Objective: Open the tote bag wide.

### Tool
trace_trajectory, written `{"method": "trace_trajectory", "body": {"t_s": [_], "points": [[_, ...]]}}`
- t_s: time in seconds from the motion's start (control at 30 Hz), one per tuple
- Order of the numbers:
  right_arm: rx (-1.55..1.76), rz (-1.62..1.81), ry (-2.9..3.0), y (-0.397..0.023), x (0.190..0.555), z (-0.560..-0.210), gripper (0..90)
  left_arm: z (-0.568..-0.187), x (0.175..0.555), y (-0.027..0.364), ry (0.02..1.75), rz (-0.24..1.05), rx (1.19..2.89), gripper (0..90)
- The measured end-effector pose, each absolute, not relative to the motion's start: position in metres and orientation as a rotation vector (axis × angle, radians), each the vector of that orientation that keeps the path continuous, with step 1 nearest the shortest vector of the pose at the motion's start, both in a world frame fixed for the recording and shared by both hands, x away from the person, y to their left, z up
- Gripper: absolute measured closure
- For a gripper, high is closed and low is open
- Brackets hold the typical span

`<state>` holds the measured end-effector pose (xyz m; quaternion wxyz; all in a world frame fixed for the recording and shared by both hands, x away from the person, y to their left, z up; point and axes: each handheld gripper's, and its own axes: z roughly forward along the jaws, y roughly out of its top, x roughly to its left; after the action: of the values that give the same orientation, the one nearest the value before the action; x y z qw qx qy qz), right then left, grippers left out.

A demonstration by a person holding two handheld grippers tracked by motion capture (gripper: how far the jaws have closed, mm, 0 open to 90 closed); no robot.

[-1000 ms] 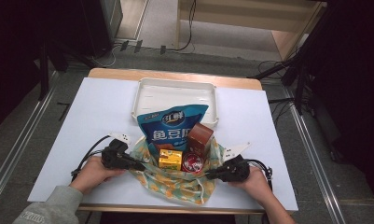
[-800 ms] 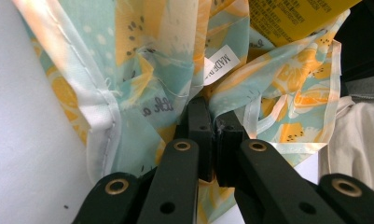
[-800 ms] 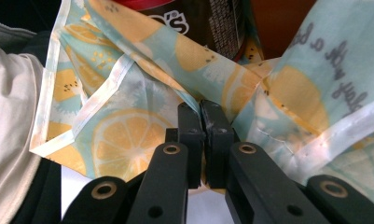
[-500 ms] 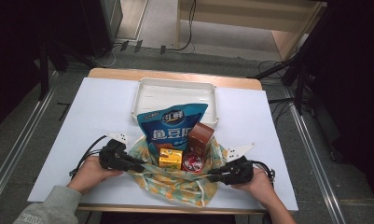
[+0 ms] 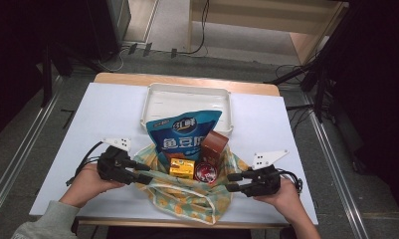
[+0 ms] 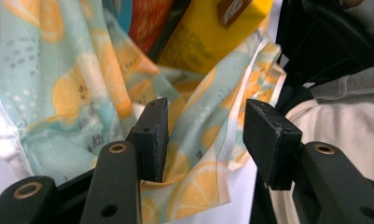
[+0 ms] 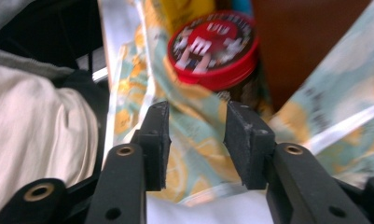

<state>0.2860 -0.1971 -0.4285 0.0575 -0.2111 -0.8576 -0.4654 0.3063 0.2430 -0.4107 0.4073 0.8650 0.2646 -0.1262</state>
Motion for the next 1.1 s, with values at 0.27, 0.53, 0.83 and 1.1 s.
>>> {"method": "trace_trajectory", "body": {"t_s": [0.27,0.53,0.83,1.1], "points": [[-0.682,-1.457,-2.609,-0.198,0.294,-0.411,76.2,-0.393,0.306,0.240,0.648,-0.329,2.169,48.2],[-0.715,-1.440,-2.642,-0.186,0.303,-0.402,82.8,-0.390,0.311,0.227,0.639,-0.319,2.207,42.0],[-0.756,-1.397,-2.660,-0.186,0.317,-0.405,86.2,-0.378,0.327,0.234,0.674,-0.235,2.220,77.4],[-0.782,-1.329,-2.685,-0.179,0.333,-0.414,86.6,-0.404,0.355,0.232,0.796,-0.232,2.216,86.7]]}}
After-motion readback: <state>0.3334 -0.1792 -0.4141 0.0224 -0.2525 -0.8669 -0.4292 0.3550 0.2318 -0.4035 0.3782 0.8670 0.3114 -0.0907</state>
